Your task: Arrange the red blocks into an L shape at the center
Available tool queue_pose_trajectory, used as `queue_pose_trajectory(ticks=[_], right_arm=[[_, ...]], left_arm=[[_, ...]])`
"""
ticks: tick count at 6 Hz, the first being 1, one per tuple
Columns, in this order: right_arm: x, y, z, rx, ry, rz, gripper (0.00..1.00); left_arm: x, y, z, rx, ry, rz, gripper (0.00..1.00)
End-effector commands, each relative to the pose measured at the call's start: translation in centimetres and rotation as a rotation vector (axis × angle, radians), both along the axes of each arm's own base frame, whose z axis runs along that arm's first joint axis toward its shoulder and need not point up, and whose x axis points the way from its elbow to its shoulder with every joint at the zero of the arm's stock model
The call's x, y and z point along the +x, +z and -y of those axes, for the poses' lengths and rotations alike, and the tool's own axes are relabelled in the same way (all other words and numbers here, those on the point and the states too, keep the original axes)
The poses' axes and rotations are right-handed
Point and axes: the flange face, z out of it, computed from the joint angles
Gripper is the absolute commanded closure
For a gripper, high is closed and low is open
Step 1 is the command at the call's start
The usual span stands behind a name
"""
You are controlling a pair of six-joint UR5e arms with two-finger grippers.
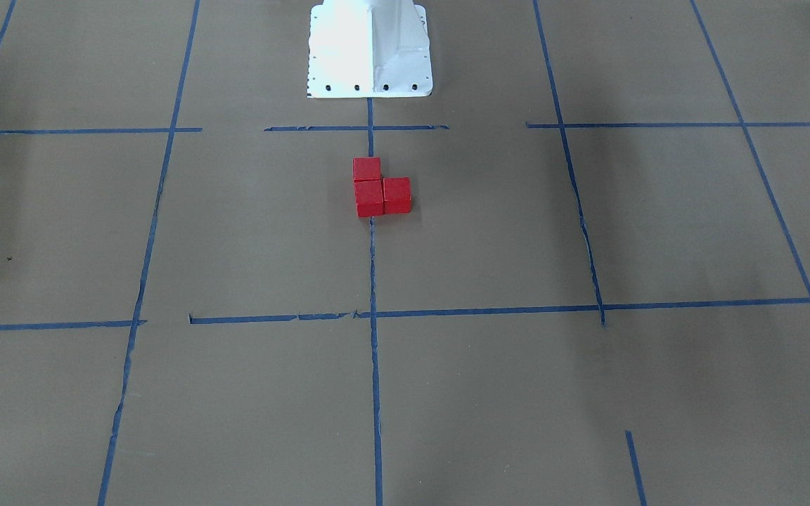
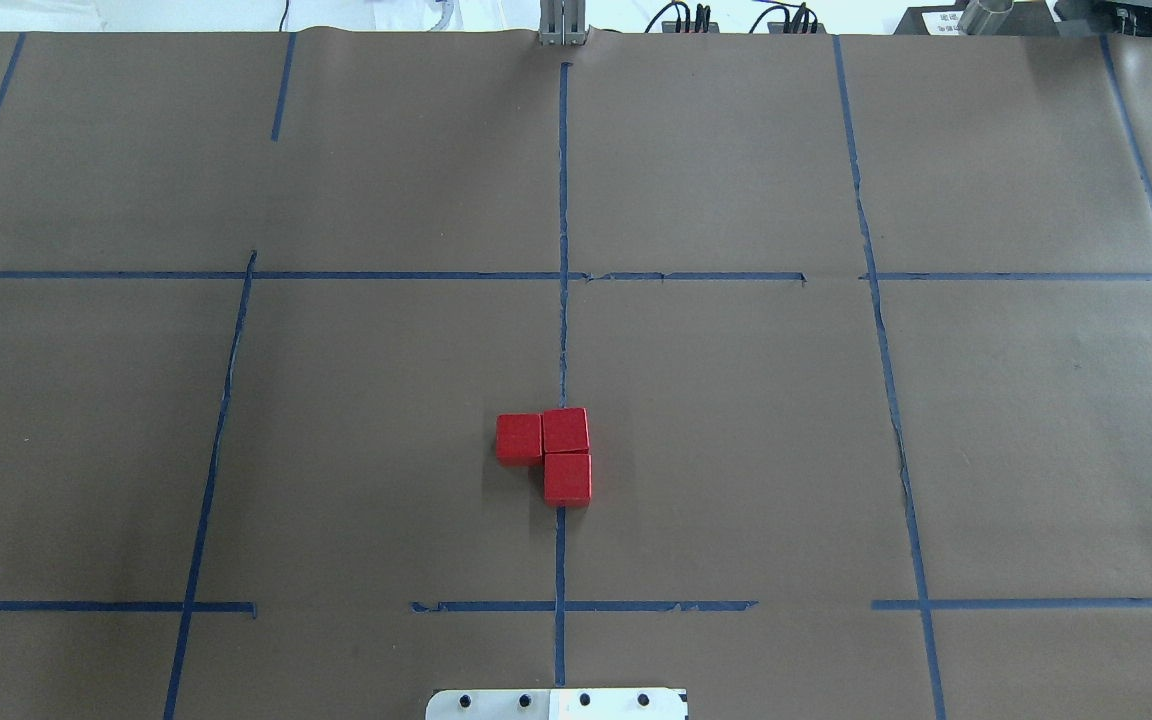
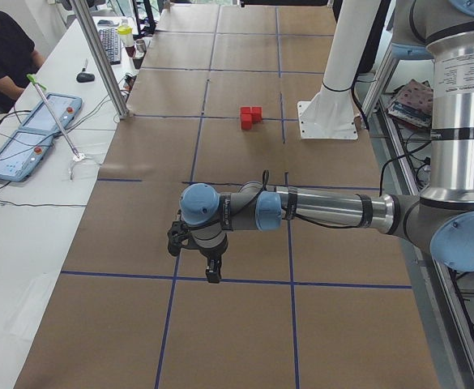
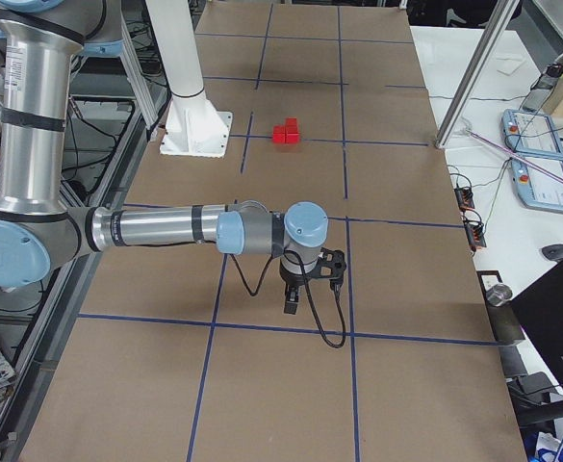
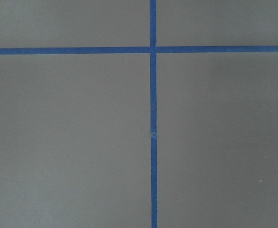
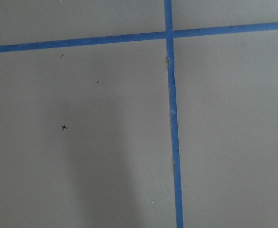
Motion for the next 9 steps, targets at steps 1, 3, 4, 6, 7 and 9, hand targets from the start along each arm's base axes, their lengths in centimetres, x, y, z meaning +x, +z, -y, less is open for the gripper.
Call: queue_pose_trajectory(ticks=[1,3,4,6,7,9], right_arm=[[0.0,-0.3,0.2,0.007,-0.001,0.000,0.00],[0.0,-0.2,0.2,0.008,-0.003,0.000,0.00],[0.0,0.1,0.1,0.002,-0.003,0.000,0.00],[0.0,0.0,0.2,0.007,-0.005,-0.001,0.00],[0.0,0.3,0.1,0.001,-0.005,-0.003,0.00],[0.7,1.4,-0.8,-0.028,0.012,-0.006,0.00]], left_arm=[[0.1,0.9,0.0,-0.014,0.004,0.006,0.00],[0.1,0.0,0.1,0.001,0.004,0.002,0.00],[0.1,-0.2,0.2,0.004,0.004,0.001,0.00],[0.2,0.3,0.1,-0.005,0.007,0.004,0.00],[0.3,0.5,0.1,-0.008,0.008,0.004,0.00],[0.3,0.7,0.2,-0.013,0.010,0.004,0.00]])
